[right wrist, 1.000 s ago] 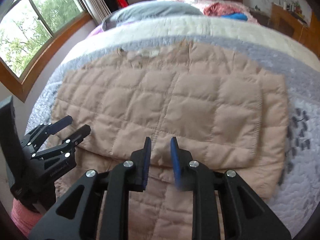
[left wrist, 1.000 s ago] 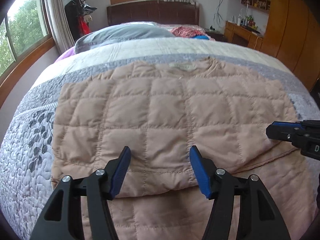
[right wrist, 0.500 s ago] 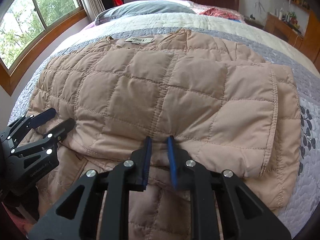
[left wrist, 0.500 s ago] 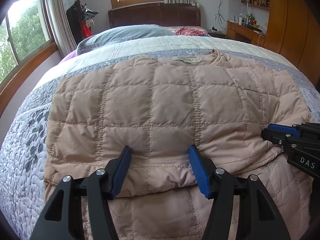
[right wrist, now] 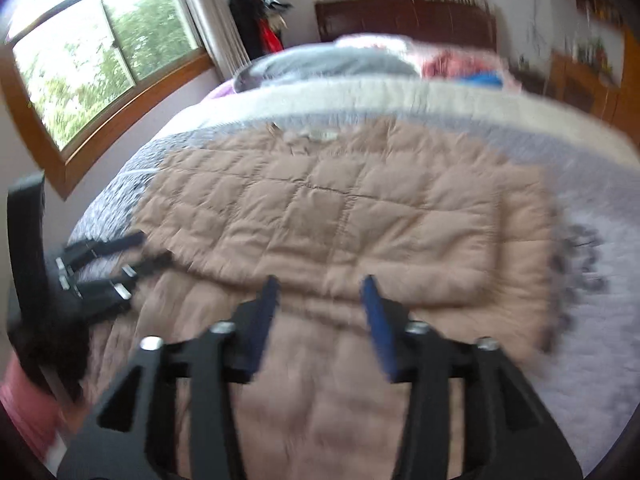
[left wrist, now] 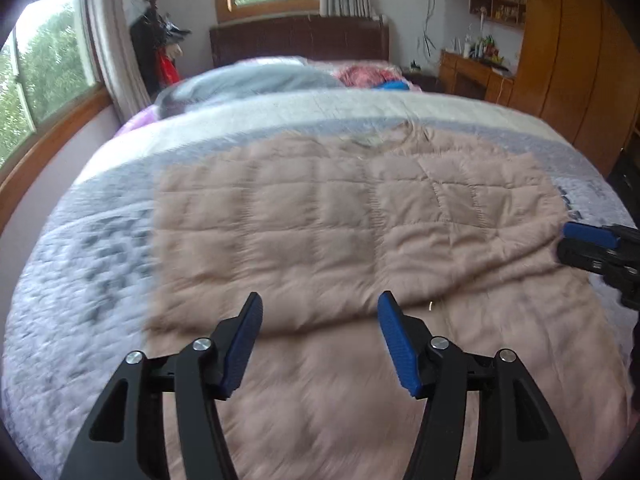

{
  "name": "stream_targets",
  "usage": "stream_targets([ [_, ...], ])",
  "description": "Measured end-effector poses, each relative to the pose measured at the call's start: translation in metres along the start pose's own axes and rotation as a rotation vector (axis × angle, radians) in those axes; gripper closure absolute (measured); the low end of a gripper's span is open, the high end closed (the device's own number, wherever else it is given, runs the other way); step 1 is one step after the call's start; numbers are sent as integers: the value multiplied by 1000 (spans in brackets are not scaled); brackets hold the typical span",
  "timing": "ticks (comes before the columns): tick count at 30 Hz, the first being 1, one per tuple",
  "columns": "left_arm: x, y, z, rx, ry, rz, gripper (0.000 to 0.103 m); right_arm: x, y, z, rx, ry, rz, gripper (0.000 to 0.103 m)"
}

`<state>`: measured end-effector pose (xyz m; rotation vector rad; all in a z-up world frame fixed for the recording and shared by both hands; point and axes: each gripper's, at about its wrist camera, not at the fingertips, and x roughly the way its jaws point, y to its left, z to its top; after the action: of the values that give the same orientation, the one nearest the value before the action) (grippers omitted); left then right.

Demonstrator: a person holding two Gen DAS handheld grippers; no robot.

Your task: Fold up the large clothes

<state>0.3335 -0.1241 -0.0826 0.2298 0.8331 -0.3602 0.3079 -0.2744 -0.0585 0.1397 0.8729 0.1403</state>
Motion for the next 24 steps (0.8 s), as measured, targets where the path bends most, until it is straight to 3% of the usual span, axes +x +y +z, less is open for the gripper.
stream_targets([
  [1,-13,5,-6,4,-13,25,32,-15,-2,-12,-4,11,5,52],
  [6,-84,29,-59,21,-53,139,25,-66,-13,-72,9,44,-6,44],
  [9,-110,34,-92,29,-50,201,23,-90,-17,-109,34,42,-47,38],
  [13,-131,41,-129,10,-25,243,22,-113,-27,-150,114,59,-24,34],
  [22,-134,59,-183,-74,50,219,22,-127,-49,-210,234,115,-29,31],
  [24,-125,67,-191,-107,91,181,22,-124,-52,-217,244,131,-33,31],
])
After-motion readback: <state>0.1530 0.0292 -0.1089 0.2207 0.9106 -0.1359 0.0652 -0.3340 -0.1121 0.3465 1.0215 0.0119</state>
